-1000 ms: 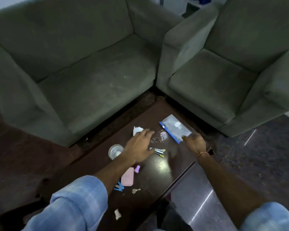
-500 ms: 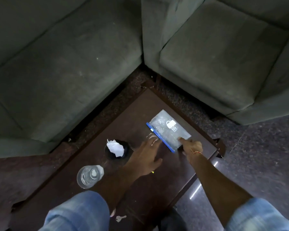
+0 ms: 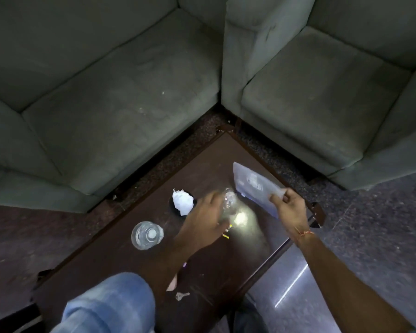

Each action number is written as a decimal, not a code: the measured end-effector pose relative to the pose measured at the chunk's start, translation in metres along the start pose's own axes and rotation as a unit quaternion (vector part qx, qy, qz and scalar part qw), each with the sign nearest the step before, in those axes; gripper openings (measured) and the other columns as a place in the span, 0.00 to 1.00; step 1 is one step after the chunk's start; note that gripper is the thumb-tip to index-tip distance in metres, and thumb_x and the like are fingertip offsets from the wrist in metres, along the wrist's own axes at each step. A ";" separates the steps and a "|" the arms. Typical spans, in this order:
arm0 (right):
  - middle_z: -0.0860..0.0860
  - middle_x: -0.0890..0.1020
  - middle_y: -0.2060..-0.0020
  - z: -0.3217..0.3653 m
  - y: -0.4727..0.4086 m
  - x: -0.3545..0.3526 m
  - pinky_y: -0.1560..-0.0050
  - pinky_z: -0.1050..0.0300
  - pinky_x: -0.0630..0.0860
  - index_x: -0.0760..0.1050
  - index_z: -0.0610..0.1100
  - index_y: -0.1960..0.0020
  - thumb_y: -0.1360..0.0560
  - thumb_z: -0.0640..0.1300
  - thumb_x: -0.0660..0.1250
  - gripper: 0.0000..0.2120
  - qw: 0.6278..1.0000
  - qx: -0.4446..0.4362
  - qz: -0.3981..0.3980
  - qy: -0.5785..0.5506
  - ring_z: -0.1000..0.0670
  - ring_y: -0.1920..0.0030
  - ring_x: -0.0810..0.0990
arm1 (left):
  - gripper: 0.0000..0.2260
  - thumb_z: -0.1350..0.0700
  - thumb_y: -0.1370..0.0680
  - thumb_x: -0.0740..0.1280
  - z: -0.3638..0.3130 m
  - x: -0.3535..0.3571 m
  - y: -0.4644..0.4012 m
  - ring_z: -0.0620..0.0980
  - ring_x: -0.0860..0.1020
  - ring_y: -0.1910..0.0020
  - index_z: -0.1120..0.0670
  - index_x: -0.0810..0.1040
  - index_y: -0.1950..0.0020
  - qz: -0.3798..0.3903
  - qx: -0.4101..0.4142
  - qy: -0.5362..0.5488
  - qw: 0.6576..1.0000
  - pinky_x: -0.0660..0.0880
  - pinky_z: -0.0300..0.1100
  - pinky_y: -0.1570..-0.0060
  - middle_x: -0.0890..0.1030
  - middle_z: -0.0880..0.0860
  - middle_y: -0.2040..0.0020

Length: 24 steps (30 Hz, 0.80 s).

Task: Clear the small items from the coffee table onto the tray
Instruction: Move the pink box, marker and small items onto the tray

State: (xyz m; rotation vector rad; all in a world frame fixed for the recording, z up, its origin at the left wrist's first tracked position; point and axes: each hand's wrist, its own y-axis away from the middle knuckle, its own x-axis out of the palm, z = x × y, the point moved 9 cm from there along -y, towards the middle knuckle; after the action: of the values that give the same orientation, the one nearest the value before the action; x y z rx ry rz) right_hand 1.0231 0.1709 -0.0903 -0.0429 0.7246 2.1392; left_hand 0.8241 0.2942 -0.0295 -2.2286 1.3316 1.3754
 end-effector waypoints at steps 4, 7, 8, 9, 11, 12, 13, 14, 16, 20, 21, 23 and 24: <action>0.51 0.82 0.64 0.064 0.081 -0.017 0.62 0.70 0.75 0.77 0.33 0.52 0.26 0.28 0.65 0.04 0.991 -0.116 0.070 -0.025 0.60 0.65 0.78 | 0.45 0.44 0.30 0.74 0.006 -0.061 0.035 0.50 0.60 0.24 0.54 0.53 0.22 -0.086 -0.101 0.147 0.980 0.57 0.39 0.29 0.60 0.53 0.23; 0.55 0.85 0.63 0.105 0.150 -0.013 0.59 0.66 0.79 0.79 0.34 0.49 0.26 0.27 0.64 0.09 0.978 -0.152 0.122 -0.075 0.60 0.63 0.81 | 0.48 0.45 0.32 0.77 0.011 -0.090 0.085 0.50 0.64 0.26 0.54 0.52 0.21 -0.093 -0.178 0.318 0.927 0.62 0.45 0.28 0.65 0.52 0.25; 0.54 0.86 0.63 0.115 0.174 -0.008 0.58 0.63 0.80 0.79 0.37 0.49 0.26 0.28 0.65 0.09 0.974 -0.152 0.138 -0.096 0.57 0.62 0.82 | 0.41 0.50 0.30 0.77 0.009 -0.099 0.104 0.50 0.69 0.29 0.55 0.58 0.23 -0.086 -0.168 0.375 0.908 0.68 0.48 0.31 0.70 0.52 0.28; 0.52 0.86 0.61 0.124 0.197 -0.001 0.57 0.60 0.80 0.79 0.38 0.49 0.26 0.29 0.65 0.09 0.970 -0.151 0.153 -0.113 0.55 0.62 0.82 | 0.31 0.54 0.27 0.75 0.007 -0.107 0.125 0.51 0.76 0.36 0.56 0.66 0.28 -0.075 -0.147 0.419 0.893 0.75 0.48 0.38 0.77 0.51 0.35; 0.47 0.86 0.59 0.139 0.245 0.021 0.56 0.56 0.81 0.79 0.37 0.46 0.25 0.30 0.66 0.09 0.961 -0.152 0.190 -0.134 0.51 0.60 0.83 | 0.10 0.57 0.24 0.72 0.005 -0.130 0.173 0.44 0.83 0.55 0.56 0.79 0.43 -0.059 -0.112 0.440 0.889 0.79 0.39 0.60 0.86 0.48 0.54; 0.46 0.86 0.58 0.144 0.268 0.035 0.57 0.56 0.82 0.79 0.37 0.45 0.25 0.31 0.66 0.10 0.957 -0.153 0.205 -0.139 0.51 0.60 0.83 | 0.04 0.57 0.23 0.71 0.008 -0.143 0.199 0.40 0.83 0.63 0.55 0.80 0.50 -0.069 -0.104 0.438 0.890 0.76 0.34 0.68 0.85 0.45 0.61; 0.47 0.86 0.58 0.147 0.289 0.051 0.58 0.56 0.82 0.79 0.37 0.45 0.25 0.32 0.67 0.09 0.955 -0.153 0.214 -0.138 0.51 0.61 0.84 | 0.02 0.57 0.23 0.70 0.014 -0.158 0.226 0.39 0.82 0.67 0.55 0.81 0.53 -0.092 -0.102 0.439 0.888 0.74 0.32 0.71 0.85 0.44 0.65; 0.47 0.86 0.57 0.148 0.310 0.068 0.57 0.55 0.83 0.79 0.38 0.46 0.24 0.34 0.68 0.08 0.955 -0.151 0.218 -0.132 0.50 0.60 0.84 | 0.02 0.58 0.22 0.69 0.023 -0.172 0.254 0.38 0.81 0.68 0.54 0.81 0.54 -0.119 -0.107 0.447 0.880 0.74 0.32 0.72 0.85 0.45 0.65; 0.45 0.85 0.55 0.141 0.351 0.105 0.53 0.52 0.82 0.80 0.38 0.47 0.24 0.36 0.69 0.07 0.955 -0.148 0.229 -0.113 0.49 0.58 0.83 | 0.03 0.59 0.21 0.68 0.048 -0.194 0.310 0.42 0.82 0.63 0.57 0.82 0.51 -0.180 -0.134 0.445 0.867 0.80 0.40 0.64 0.86 0.53 0.57; 0.44 0.85 0.53 0.113 0.425 0.196 0.52 0.56 0.82 0.79 0.37 0.46 0.25 0.38 0.70 0.08 0.947 -0.145 0.282 -0.045 0.50 0.56 0.84 | 0.04 0.57 0.22 0.69 0.123 -0.203 0.430 0.50 0.83 0.59 0.56 0.80 0.51 -0.278 -0.244 0.439 0.819 0.83 0.49 0.62 0.84 0.58 0.51; 0.43 0.85 0.53 0.101 0.442 0.220 0.53 0.57 0.82 0.78 0.35 0.44 0.25 0.38 0.71 0.11 0.946 -0.139 0.292 -0.031 0.50 0.57 0.83 | 0.03 0.56 0.23 0.69 0.142 -0.199 0.464 0.49 0.83 0.60 0.55 0.79 0.53 -0.300 -0.281 0.443 0.797 0.82 0.46 0.68 0.83 0.57 0.52; 0.43 0.84 0.54 0.075 0.477 0.264 0.55 0.57 0.81 0.75 0.35 0.42 0.27 0.37 0.72 0.15 0.939 -0.129 0.320 0.011 0.50 0.58 0.82 | 0.06 0.55 0.25 0.72 0.179 -0.179 0.536 0.50 0.82 0.61 0.56 0.77 0.54 -0.346 -0.359 0.440 0.747 0.80 0.43 0.71 0.82 0.55 0.54; 0.43 0.83 0.55 0.059 0.495 0.283 0.57 0.58 0.80 0.73 0.36 0.42 0.27 0.36 0.73 0.16 0.933 -0.125 0.334 0.038 0.50 0.59 0.81 | 0.07 0.55 0.25 0.73 0.193 -0.166 0.573 0.49 0.81 0.62 0.55 0.77 0.55 -0.365 -0.394 0.436 0.722 0.79 0.42 0.72 0.81 0.53 0.56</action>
State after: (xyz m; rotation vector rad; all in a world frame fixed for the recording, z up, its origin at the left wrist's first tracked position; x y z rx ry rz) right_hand 0.4889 0.1744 0.1193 -0.0151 0.5495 2.8906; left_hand 0.2354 0.1736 0.1499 -3.5892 -0.3369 0.5559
